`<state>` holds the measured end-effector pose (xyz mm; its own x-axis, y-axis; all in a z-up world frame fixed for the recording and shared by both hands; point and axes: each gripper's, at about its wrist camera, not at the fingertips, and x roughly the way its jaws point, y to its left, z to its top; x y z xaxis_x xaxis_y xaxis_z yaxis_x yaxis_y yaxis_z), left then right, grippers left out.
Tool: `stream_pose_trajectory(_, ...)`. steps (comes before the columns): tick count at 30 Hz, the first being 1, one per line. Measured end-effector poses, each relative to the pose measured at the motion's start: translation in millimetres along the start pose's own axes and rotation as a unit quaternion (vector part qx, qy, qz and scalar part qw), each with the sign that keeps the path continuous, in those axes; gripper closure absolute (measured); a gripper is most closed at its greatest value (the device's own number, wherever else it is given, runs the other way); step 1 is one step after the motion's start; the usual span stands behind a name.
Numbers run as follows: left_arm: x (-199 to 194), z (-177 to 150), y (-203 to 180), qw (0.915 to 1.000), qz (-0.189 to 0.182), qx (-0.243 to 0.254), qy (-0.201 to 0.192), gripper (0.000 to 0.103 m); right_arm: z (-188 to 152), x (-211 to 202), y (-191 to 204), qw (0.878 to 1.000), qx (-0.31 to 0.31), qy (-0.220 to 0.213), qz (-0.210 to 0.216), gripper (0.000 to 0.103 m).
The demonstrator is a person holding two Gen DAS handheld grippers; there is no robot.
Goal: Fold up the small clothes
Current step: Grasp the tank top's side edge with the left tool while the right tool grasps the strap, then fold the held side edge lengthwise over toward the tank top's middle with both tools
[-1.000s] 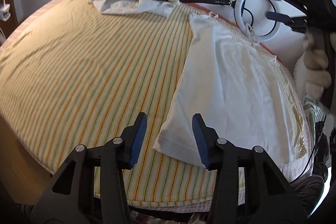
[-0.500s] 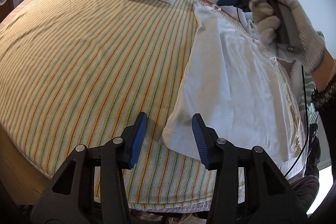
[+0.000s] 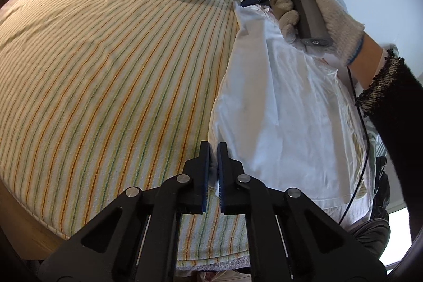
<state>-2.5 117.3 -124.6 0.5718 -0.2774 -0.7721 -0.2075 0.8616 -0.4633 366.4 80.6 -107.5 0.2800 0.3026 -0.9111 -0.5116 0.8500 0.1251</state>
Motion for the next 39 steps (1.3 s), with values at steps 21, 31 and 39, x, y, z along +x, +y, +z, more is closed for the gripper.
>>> stream_pose_trajectory(21, -22.1, 0.2, -36.6, 0.9972, -0.033, 0.058, -0.033, 0.101, 10.2, -11.5, -26.0, 0.999, 0.003, -0.032, 0.003, 0.101)
stream_pose_trajectory(31, -18.0, -2.0, -71.0, 0.9915, -0.068, 0.108, -0.026, 0.101, -22.3, -64.7, -69.5, 0.997, 0.023, -0.076, 0.024, 0.101)
stream_pose_trajectory(39, 0.6, -15.4, -114.5, 0.9844, -0.084, 0.154, -0.005, 0.101, -41.1, -77.1, -111.2, 0.995, 0.032, -0.095, -0.005, 0.101)
